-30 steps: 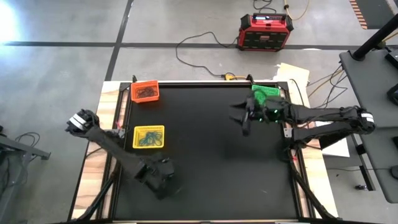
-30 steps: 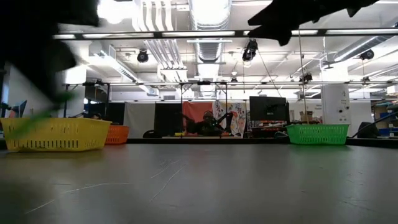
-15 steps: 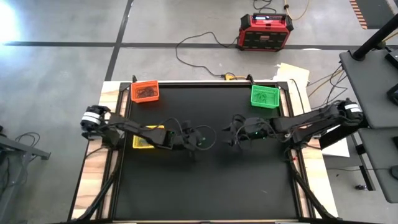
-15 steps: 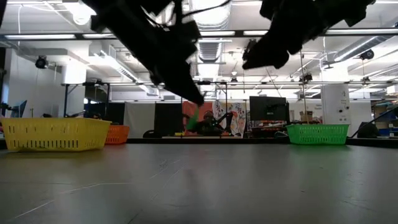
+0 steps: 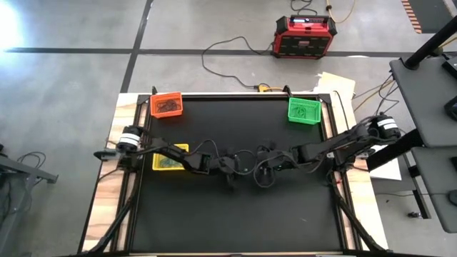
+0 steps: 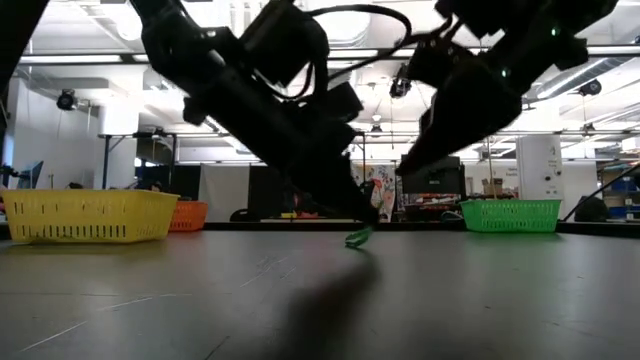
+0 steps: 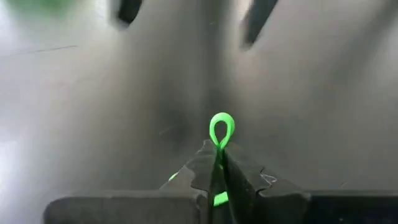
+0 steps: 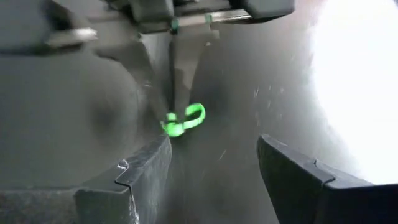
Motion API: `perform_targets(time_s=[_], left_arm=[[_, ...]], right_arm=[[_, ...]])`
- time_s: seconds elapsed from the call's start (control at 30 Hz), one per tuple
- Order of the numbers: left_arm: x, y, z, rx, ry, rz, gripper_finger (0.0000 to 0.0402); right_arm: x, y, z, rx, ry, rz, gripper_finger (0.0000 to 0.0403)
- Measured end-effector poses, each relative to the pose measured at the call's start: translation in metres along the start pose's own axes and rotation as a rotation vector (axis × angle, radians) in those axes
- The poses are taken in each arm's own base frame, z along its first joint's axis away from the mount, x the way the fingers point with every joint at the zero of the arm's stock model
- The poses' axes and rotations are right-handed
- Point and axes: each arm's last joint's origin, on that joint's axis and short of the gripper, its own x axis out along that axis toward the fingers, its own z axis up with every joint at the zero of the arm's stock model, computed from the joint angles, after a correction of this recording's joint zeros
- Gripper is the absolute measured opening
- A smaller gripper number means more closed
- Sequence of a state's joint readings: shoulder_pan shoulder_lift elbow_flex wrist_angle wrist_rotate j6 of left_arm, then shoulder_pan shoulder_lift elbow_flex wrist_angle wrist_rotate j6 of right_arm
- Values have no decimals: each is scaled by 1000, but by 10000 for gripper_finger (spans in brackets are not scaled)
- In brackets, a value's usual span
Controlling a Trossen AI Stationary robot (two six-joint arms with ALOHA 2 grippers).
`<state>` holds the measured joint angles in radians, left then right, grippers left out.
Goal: Sort rubber bands into baskets
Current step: Put the green rubber band into the green bin
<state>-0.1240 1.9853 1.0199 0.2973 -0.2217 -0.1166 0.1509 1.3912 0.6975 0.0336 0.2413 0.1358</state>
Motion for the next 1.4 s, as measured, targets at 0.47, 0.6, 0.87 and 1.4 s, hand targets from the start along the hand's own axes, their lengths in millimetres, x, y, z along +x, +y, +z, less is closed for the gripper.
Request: perform_targets(time_s=[0.47, 0.6, 0.87, 1.4], left_arm=[[-7, 3, 15, 48, -98, 28, 140], [-26, 4, 22, 54, -38, 31, 147], [-77, -11, 35, 66, -120, 123, 132], [-146, -30, 24, 53, -260, 278, 115]], right_arm=[[40, 17, -27, -9, 103, 39, 228], [46, 22, -32, -29, 106, 42, 222], [57, 22, -40, 34, 111, -49, 207], [61, 23, -47, 5, 149, -50, 16]])
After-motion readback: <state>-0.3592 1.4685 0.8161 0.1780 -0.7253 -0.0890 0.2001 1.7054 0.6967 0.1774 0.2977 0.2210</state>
